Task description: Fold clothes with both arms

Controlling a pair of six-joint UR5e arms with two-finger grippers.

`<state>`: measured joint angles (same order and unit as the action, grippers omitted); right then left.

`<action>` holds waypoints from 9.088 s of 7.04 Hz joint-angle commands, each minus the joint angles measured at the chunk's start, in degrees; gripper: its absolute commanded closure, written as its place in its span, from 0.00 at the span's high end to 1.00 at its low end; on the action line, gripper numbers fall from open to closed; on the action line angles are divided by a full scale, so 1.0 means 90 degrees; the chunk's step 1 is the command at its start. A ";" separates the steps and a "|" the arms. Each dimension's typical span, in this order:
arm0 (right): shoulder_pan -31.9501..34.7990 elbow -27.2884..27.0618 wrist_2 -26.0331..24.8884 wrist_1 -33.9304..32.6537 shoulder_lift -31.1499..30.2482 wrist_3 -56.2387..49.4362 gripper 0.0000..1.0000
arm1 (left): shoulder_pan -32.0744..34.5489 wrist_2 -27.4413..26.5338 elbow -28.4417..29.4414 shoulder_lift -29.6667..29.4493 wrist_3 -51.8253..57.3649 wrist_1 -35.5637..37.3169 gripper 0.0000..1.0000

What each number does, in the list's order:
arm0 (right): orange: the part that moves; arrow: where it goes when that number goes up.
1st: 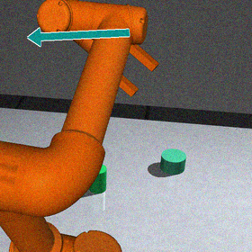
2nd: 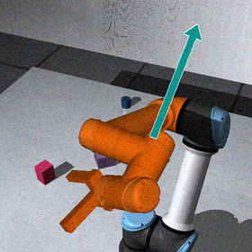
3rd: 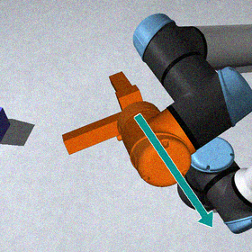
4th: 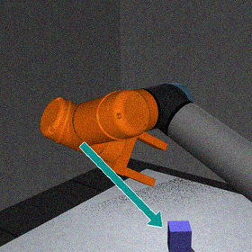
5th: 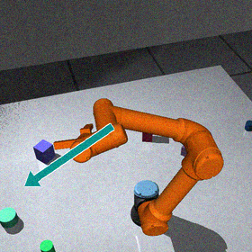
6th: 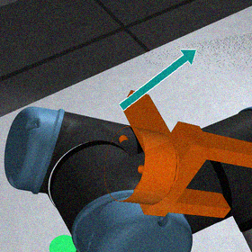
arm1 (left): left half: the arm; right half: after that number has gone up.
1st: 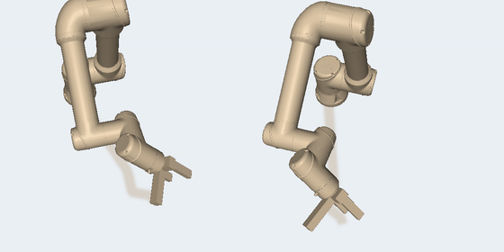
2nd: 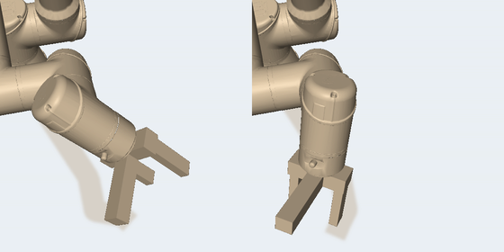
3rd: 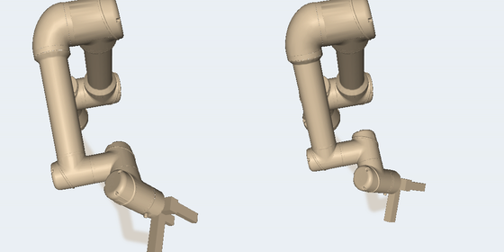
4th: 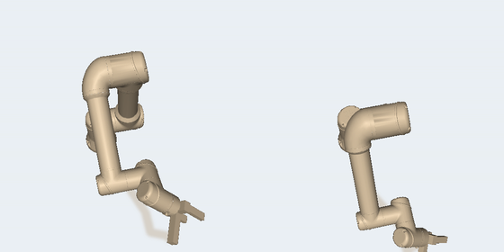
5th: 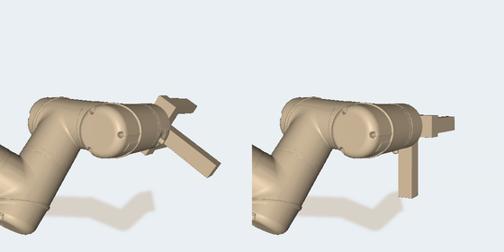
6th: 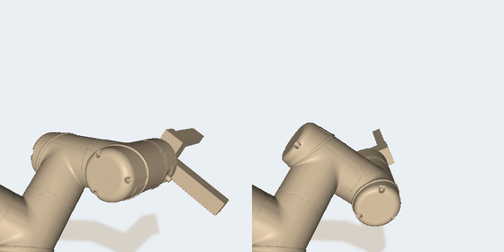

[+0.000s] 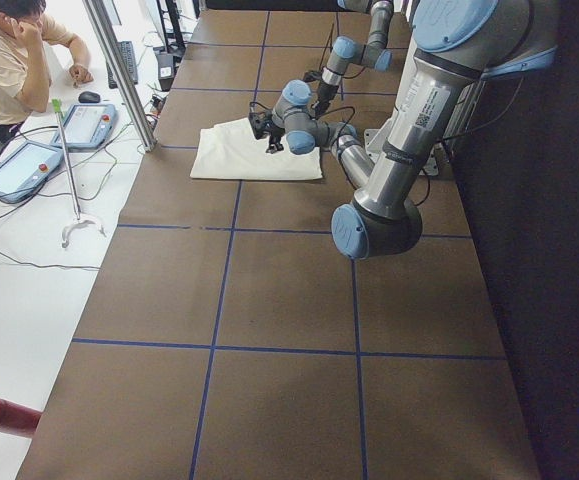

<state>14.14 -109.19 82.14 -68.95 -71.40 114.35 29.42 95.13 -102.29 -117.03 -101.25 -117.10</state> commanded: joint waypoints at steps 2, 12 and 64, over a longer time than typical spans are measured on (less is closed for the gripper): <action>-0.0008 -0.0084 -0.0006 0.0005 -0.0104 0.0000 0.00 | -0.1410 -0.0686 -0.0637 0.0816 -0.1014 0.0345 0.61; -0.0008 -0.0084 -0.0006 0.0005 -0.0084 0.0000 0.00 | -0.1687 -0.0687 -0.0578 0.0816 -0.1133 0.0932 0.01; 0.5395 0.0844 0.4120 -0.0014 -0.1272 -0.6445 1.00 | 0.3412 0.1993 -0.0559 0.2562 0.6875 -0.0123 0.00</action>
<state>55.96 -100.55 114.91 -69.02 -77.49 66.88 52.09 107.20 -107.23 -97.01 -50.30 -118.16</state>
